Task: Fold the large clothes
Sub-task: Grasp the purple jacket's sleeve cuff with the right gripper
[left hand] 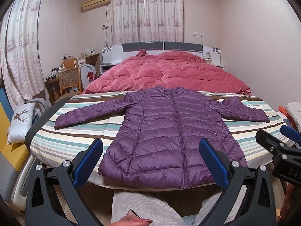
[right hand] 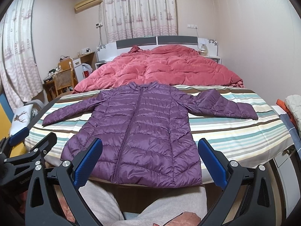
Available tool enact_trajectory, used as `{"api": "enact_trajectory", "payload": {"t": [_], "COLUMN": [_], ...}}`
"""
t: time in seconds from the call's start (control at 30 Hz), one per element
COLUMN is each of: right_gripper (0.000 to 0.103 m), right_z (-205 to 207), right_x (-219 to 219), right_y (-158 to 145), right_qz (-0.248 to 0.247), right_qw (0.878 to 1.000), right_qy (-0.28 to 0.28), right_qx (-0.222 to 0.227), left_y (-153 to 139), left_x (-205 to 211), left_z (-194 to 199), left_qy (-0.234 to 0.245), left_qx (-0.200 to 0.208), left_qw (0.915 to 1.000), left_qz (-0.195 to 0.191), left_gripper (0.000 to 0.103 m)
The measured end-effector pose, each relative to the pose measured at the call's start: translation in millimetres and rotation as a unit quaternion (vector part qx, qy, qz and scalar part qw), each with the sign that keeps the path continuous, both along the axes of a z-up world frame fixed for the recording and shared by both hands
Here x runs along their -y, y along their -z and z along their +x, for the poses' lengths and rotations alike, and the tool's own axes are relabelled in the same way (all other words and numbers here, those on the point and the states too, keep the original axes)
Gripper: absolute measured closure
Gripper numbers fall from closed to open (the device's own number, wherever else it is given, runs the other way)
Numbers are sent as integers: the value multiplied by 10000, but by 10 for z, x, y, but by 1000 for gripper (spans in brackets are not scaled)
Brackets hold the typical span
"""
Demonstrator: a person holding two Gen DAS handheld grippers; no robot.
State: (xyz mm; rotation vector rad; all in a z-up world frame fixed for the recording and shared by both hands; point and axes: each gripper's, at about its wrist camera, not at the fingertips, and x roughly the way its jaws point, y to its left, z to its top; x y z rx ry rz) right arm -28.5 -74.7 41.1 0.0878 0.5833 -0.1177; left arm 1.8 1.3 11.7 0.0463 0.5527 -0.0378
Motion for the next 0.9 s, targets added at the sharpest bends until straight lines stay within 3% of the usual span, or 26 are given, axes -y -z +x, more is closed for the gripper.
{"api": "enact_trajectory", "payload": {"t": [0.27,0.4,0.53,0.77,0.9], "right_gripper": [3,3,3,3,3], "right_z": [406,691,968,1397,1673], "right_x": [322,561,800,1290,1668], "right_y": [122,291,466,747,974], "right_qz": [336,585,531,522,629], "right_qw": [9988,9972,9964,9937,9885], "right_qy": [76,75,242,715,945], "right_qx": [-335,-463,-610,-694,-1003], "left_y": [178,330,493,783,931], "left_x": [12,84,145,196,154], "left_z": [346,622,932,1456,1743], "left_qy": [77,-15,-62,-2,45], "left_qx": [-319,-384,-540,-915,-1023], "left_qw": [9994,9985,9968,9942,9944], "left_qz": [64,397,593,571,250], "left_gripper": [2,2,2,2,2]}}
